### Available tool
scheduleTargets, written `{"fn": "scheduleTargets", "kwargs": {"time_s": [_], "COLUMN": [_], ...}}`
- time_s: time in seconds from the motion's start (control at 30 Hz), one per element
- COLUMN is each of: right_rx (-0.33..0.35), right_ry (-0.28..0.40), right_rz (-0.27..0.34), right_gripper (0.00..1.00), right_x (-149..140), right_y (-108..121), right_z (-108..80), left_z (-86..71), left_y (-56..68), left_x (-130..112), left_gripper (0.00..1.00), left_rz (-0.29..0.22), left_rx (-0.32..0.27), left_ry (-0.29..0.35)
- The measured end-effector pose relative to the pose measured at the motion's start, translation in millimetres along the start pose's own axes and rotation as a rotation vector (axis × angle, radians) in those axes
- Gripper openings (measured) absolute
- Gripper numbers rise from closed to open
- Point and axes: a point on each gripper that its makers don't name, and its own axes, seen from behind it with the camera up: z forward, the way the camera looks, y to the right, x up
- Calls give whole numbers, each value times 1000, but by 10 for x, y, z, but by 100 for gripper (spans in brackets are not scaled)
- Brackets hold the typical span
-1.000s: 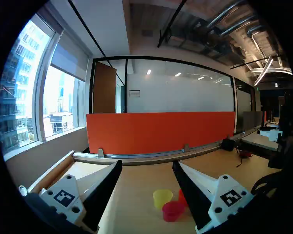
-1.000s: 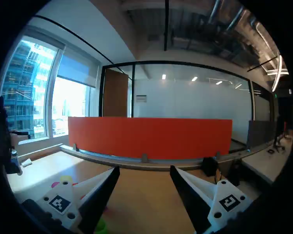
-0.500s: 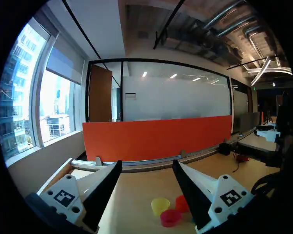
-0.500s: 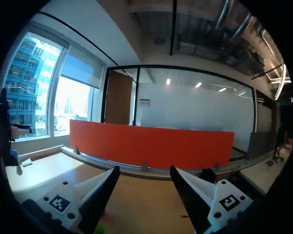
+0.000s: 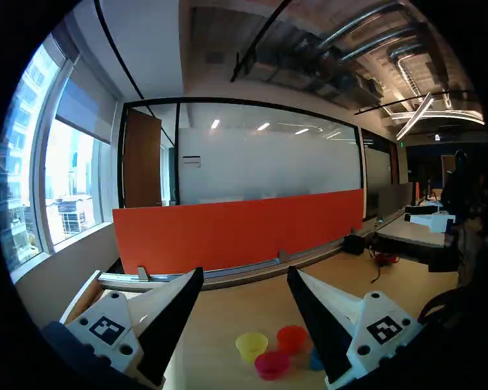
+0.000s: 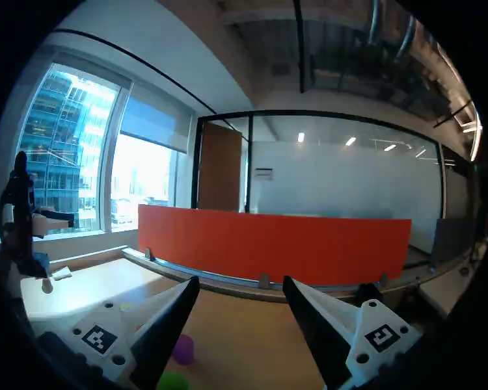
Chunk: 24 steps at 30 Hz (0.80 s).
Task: Pour water
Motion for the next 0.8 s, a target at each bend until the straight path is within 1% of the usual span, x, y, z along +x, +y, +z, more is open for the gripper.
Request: {"fn": "scheduleTargets", "kwargs": {"time_s": [0.2,0.37,0.57,0.7,0.8], "right_rx": [78,140,198,234,265], "right_ry": [-1,-1,-10,-26,-42], "right_rz": [-37,-32,-19,-27,-37], "right_gripper": [99,99,99,99,99], "right_x": [1,27,35,9,-20], "right_y": [-180,-318,-424,-497,-567], "right_z": [20,29,56,71,74], "left_z": [74,122,170,202,219], "left_y": [146,269,347,389,443], "left_x": [-37,-75,-147,-220,-289], "left_gripper": [96,95,95,96,96], "left_rz": [8,20,34,42,48], "left_rx": [-70,-126,-172,-203,-231], "left_ry": [-3,-10,-27,-47,-65]}}
